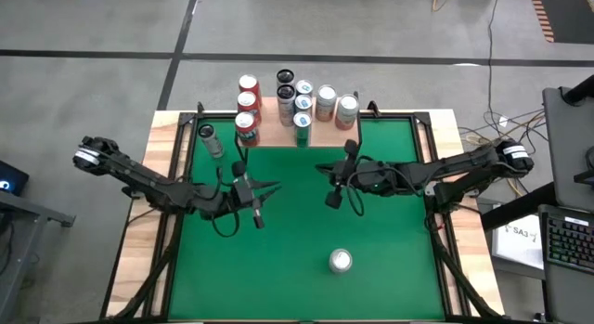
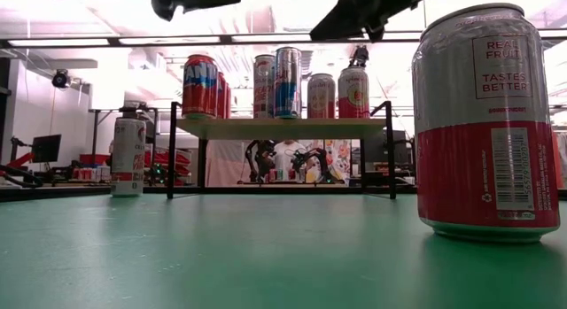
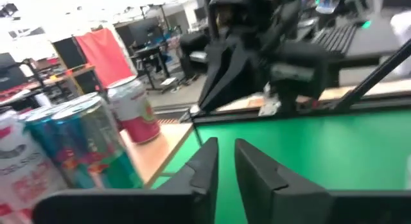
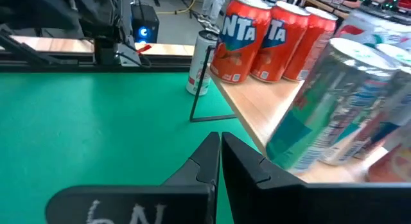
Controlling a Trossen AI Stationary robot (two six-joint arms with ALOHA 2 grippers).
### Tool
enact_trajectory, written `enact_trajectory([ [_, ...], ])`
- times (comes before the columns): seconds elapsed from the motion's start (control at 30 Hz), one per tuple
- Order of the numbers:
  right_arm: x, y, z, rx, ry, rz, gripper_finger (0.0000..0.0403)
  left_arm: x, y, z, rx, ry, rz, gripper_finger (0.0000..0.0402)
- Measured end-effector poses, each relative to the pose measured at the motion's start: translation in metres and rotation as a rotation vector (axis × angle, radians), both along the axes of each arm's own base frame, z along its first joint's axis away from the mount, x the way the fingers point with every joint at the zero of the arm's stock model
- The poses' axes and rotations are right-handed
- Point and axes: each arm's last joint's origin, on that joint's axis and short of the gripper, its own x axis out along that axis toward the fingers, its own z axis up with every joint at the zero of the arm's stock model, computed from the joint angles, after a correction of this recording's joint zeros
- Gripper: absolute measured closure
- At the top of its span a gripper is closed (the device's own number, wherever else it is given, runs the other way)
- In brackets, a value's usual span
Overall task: Place canned beverage on shelf
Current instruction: Put the blue soda can on the shelf aligned with other blue soda cans
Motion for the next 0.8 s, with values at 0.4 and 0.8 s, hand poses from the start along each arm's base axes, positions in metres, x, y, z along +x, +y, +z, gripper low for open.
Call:
enact_trajectory([
  [0.4, -0.004, 0.003, 0.005, 0.031, -0.054, 0.003, 0.0394, 0.007, 0.03, -0.003, 0.056, 0.352, -0.018, 0.0401],
  [0.8, -0.003, 0.0, 0.009, 0.015, -0.091, -0.008, 0.0394, 0.02, 0.083, 0.003, 0.075, 0.268, 0.207, 0.0401],
])
